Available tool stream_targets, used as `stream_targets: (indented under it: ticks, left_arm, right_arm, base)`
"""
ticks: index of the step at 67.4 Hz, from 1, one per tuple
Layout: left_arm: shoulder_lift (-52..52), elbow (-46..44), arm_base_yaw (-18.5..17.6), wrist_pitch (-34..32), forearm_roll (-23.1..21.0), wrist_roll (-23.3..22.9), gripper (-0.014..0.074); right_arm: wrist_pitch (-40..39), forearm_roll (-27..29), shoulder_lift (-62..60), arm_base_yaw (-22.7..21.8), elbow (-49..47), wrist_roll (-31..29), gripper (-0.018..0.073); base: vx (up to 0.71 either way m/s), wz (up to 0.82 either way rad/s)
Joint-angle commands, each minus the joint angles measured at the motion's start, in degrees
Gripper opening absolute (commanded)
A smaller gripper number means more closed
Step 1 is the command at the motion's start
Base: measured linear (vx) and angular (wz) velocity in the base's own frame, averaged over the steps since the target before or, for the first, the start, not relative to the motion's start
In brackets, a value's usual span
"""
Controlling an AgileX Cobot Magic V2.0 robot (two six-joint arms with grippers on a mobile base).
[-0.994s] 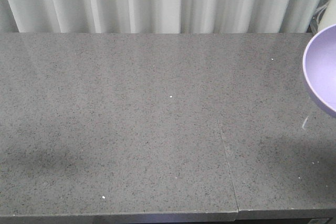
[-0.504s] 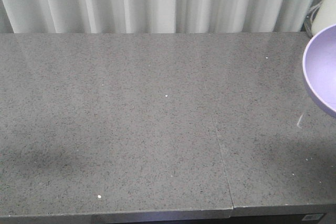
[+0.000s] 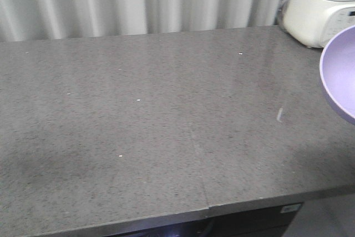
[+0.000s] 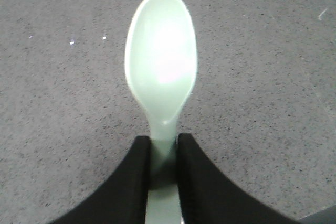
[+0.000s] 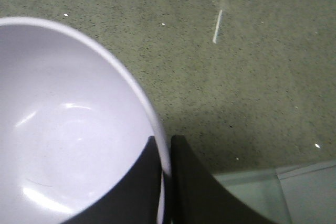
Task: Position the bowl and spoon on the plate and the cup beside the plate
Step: 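Hold spoon and bowl raised while the base starts turning, then drive the base toward the pale blue plate carrying spoon and bowl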
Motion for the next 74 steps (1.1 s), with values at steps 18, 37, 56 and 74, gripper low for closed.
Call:
stream_targets:
  ticks: [18, 37, 56, 74]
  left_arm:
    - [-1.05, -1.60, -0.25, -1.33, -0.52, -0.27, -0.0006]
    - [-1.05, -1.60, -0.25, -1.33, -0.52, -0.27, -0.0006]
    - [-1.05, -1.60, -0.25, -1.33, -0.52, -0.27, -0.0006]
    - [-1.05, -1.60, -0.25, -1.33, -0.52, -0.27, -0.0006]
  right_arm:
    - [-3.47, 0.25, -0.59, -0.18, -1.58, -0.39, -0.0006]
    - [-3.48, 0.25, -0.73, -0.18, -1.58, -0.39, -0.0006]
    - [-3.48, 0.25, -0.90, -0.18, -1.58, -0.39, -0.0006]
    - [-3.48, 0.25, -0.90, -0.18, -1.58, -0.39, -0.0006]
  base:
    - [-0.03, -0.42]
    - [-0.04, -0.46]
    - [-0.03, -0.39]
    - [-0.01, -0.31]
